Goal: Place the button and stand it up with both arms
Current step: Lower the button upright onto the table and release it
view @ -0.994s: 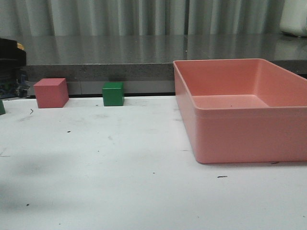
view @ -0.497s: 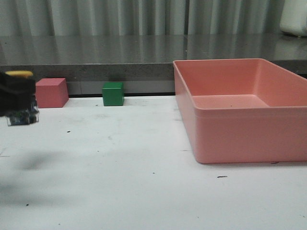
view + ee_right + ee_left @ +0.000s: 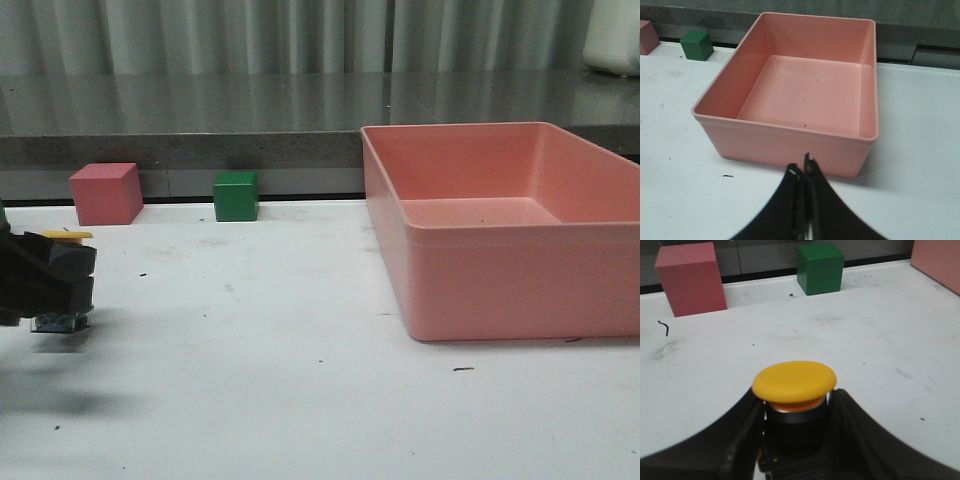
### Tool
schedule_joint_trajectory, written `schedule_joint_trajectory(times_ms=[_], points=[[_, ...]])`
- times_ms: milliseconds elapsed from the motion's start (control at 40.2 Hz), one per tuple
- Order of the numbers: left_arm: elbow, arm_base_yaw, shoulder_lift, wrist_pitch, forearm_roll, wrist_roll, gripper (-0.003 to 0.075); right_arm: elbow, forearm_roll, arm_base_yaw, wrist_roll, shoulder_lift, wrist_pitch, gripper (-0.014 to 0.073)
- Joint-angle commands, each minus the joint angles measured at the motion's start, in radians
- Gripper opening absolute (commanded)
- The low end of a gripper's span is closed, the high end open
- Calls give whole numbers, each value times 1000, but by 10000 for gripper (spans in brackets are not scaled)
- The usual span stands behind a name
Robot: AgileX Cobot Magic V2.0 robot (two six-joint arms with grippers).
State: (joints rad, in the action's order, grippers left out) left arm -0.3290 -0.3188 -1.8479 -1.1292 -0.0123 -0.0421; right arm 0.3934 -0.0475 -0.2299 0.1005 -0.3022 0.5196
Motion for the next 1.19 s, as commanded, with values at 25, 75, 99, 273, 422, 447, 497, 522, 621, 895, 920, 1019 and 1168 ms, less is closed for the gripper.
schedule_joint_trajectory(times_ms=[25,75,99,273,422,447,497,522,621,895,920,1019,1168], points=[[-12,1,32,-241,12,1,181,27,-7,5,-10,-6,-75,-69],[-12,1,28,-241,12,1,181,27,-7,5,-10,-6,-75,-69],[-12,1,25,-241,12,1,181,27,-7,5,-10,-6,-75,-69],[-12,1,-25,-241,4,1,181,27,-7,5,-10,-6,-75,-69],[-12,1,-21,-241,-1,1,181,27,-7,5,-10,-6,-75,-69],[-12,1,-21,-241,-1,1,181,27,-7,5,-10,-6,-75,-69],[-12,1,-21,-241,-1,1,182,27,-7,5,-10,-6,-75,-69],[-11,1,-21,-241,-1,1,183,27,-7,5,-10,-6,-75,-69],[-11,1,-19,-241,-1,1,244,27,-7,5,-10,-6,-75,-69],[-6,1,27,-241,12,1,482,27,-7,5,-10,-6,-75,-69],[-6,1,26,-241,12,1,487,27,-7,5,-10,-6,-75,-69],[-5,1,26,-241,12,1,487,27,-7,5,-10,-6,-75,-69],[-5,1,26,-241,12,1,487,27,-7,5,-10,-6,-75,-69]])
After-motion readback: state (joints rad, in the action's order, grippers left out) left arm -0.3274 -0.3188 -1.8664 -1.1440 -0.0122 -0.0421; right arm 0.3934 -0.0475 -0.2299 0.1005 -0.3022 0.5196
